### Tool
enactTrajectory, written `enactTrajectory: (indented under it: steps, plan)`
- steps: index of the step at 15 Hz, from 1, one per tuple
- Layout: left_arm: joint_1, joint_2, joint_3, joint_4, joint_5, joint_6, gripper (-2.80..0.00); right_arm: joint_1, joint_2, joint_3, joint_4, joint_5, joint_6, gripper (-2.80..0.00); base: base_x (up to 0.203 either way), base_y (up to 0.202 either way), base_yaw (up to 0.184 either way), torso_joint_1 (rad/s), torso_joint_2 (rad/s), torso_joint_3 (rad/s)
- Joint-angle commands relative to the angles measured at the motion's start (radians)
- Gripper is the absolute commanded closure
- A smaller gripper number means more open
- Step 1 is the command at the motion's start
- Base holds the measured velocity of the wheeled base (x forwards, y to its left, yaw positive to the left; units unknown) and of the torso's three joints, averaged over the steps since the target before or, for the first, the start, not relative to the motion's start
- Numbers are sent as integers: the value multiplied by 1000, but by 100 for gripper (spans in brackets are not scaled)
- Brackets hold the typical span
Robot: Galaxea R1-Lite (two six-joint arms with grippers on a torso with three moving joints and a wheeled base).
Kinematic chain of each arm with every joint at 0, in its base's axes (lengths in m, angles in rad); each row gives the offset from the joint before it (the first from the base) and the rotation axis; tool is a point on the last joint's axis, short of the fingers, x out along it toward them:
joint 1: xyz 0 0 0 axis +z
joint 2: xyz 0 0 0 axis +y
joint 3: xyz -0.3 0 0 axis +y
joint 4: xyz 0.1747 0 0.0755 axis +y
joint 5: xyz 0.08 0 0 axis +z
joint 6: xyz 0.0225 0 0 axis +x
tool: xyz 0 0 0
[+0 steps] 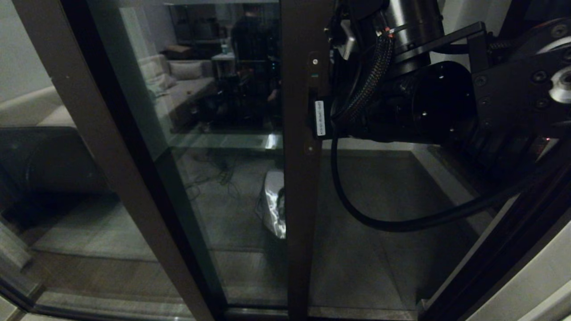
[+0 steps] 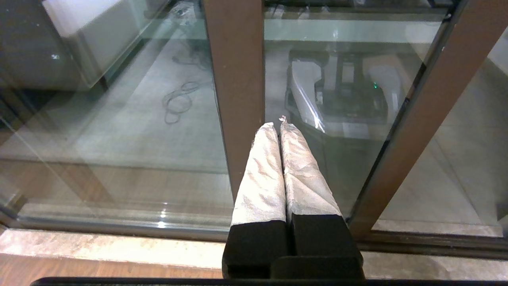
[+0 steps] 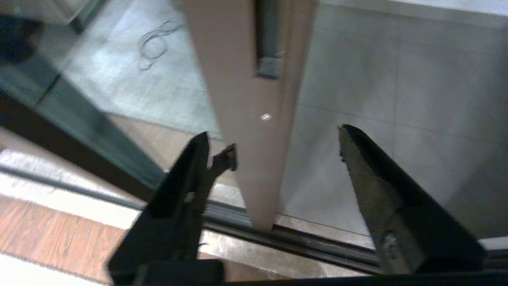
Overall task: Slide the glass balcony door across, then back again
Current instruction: Close the slid door
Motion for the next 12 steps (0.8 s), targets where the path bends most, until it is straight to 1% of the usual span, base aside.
enactTrajectory:
  steps: [1, 5, 6, 12]
  plan:
    - [1, -1, 2, 0, 0, 0, 0, -28, -1, -12, 2, -3, 2, -280, 0, 0, 0, 0, 0, 0]
    - [0, 1, 2, 0, 0, 0, 0, -95, 8, -63, 1, -3, 19, -280, 0, 0, 0, 0, 0, 0]
    - [1, -1, 2, 0, 0, 0, 0, -98, 10, -68, -1, 0, 37, -280, 0, 0, 0, 0, 0, 0]
    - [0, -1, 2, 0, 0, 0, 0, -92, 37, -68, -39, 2, 71, -280, 0, 0, 0, 0, 0, 0]
